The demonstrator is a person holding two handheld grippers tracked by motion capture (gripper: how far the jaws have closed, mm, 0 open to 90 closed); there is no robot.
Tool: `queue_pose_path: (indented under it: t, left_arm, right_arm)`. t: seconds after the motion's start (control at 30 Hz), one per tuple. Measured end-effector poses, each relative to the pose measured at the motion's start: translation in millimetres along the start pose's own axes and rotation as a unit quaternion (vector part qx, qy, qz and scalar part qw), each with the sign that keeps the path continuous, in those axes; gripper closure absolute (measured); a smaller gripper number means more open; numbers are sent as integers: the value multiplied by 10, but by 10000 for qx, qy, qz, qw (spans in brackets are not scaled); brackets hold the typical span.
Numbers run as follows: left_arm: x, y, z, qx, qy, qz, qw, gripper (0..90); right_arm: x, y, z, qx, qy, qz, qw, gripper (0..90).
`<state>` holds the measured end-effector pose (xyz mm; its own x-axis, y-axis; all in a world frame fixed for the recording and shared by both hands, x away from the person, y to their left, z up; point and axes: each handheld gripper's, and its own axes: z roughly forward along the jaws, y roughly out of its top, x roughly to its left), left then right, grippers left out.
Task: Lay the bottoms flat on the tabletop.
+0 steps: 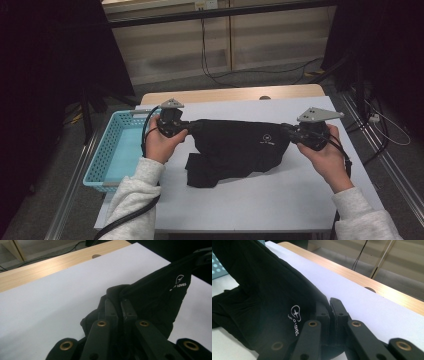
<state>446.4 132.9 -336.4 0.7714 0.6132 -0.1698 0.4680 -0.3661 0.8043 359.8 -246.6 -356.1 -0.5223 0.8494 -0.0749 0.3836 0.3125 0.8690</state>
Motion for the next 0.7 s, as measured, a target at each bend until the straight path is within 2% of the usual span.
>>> queue_pose_path:
  t: [0.13,0.23,0.4,0.57,0.63,0.7]
  left_arm:
    - [23,14,-4,-37,-11,-133,9999,867]
    - [24,44,-17,10,96,-37,9999,867]
    - [71,131,-94,-131,159,-96,9997,867]
    - [103,186,-109,-125,251,-43,9996,867]
    - [133,179,-89,-95,236,-83,9996,867]
    - [168,165,-66,-107,197,-152,9996,867]
  right_arm:
    - [-15,15,19,9,-4,-1,10000,862]
    - [-22,42,23,-30,17,10,10000,861]
    - [-42,155,65,-111,25,43,9999,861]
    - [-49,265,139,-38,12,-97,9999,861]
    - [-57,276,178,-28,70,-43,10000,861]
    - [-67,269,213,48,21,-102,9999,861]
